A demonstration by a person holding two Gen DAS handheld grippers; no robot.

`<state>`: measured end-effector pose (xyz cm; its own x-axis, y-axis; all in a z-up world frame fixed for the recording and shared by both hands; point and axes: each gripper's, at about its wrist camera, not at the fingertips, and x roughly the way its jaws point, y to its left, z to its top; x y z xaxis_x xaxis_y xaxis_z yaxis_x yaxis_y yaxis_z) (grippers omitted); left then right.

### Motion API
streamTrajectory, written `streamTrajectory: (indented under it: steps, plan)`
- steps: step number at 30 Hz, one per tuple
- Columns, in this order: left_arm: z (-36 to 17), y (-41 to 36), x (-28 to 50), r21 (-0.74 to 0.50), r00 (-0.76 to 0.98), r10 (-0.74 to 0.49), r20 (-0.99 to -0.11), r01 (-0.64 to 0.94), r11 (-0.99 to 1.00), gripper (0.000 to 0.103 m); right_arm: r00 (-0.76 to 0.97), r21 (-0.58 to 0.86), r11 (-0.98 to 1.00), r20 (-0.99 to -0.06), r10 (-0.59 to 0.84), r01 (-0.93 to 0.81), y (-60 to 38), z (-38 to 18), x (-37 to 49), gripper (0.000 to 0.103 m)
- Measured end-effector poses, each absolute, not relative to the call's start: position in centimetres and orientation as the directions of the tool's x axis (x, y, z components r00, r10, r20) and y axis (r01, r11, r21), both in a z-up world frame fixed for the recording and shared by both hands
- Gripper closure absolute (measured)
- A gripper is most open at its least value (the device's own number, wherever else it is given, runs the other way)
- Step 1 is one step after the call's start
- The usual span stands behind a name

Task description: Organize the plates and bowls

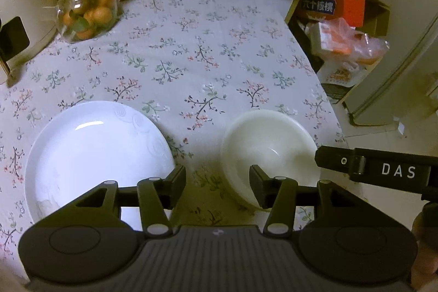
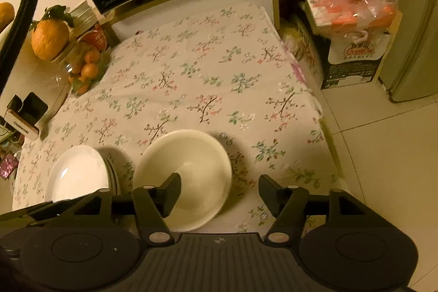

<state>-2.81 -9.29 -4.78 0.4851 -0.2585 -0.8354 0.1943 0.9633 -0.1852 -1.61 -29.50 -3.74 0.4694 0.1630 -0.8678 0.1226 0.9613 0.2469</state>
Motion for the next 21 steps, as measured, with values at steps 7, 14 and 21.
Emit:
streamTrajectory:
  steps: [7, 14, 21]
  plan:
    - [-5.8, -10.3, -2.5, -0.125, 0.513, -0.232, -0.827, 0.235, 0.964, 0.068, 0.441, 0.231, 0.96, -0.886, 0.142, 0.156, -29.7, -5.2, -1.0, 0.035]
    - [-6.9, -10.3, -1.7, -0.134, 0.509, -0.25, -0.824, 0.254, 0.958, 0.071, 0.396, 0.273, 0.941, -0.901, 0.177, 0.201, -29.9, -7.1, -0.5, 0.047]
    - [-8.3, -10.6, -0.9, -0.132, 0.496, -0.251, -0.831, 0.263, 0.956, 0.077, 0.366, 0.259, 0.943, -0.915, 0.17, 0.208, -29.1, -8.5, 0.0, 0.063]
